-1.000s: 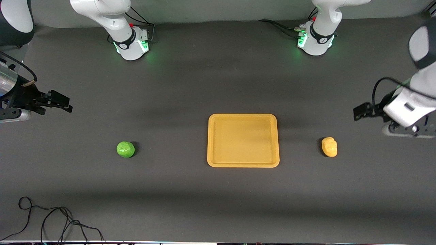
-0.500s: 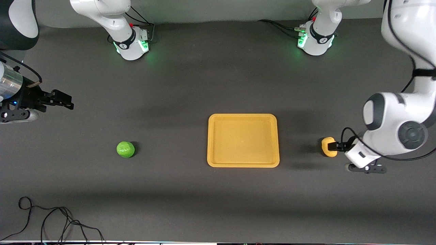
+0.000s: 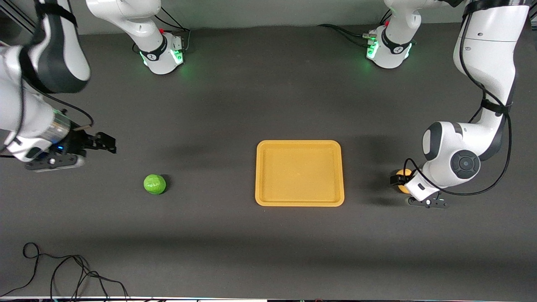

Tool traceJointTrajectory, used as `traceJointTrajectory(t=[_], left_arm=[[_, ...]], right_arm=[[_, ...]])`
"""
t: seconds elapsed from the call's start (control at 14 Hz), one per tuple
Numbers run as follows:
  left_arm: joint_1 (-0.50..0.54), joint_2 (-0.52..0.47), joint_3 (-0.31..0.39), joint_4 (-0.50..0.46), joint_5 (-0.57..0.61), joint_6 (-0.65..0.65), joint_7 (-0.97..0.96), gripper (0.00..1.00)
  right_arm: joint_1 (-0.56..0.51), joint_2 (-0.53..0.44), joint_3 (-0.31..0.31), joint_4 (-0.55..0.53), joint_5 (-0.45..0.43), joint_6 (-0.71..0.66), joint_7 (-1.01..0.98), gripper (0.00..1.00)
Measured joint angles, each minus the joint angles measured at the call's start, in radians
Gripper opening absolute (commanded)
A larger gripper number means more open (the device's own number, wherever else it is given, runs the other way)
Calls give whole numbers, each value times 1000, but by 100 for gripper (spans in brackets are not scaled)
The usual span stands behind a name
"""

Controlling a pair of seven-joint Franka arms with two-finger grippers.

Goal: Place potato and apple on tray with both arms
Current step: 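Grasp the potato with the left gripper while the right gripper reaches the apple, then carry the potato to the tray while the right gripper grasps the apple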

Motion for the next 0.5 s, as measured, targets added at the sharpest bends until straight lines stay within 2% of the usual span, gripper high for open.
traceJointTrajectory(t=[0.07,0.14,0.21,0.29,0.36,0.5], left_arm=[[0,2,1,-11,2,17,0,93],[0,3,1,-19,3,30,0,74],[0,5,1,-23,3,35,0,49],[0,5,2,-25,3,36,-1,36],[0,5,2,-25,3,36,-1,32],[0,-4,-1,-18,3,22,-7,32]], right_arm=[[4,17,0,-40,5,65,0,98],[12,38,0,-84,16,156,2,98],[20,64,0,-132,26,254,4,98],[25,102,0,-173,30,327,5,98],[27,146,0,-195,32,375,5,98],[29,224,0,-203,32,458,8,98]])
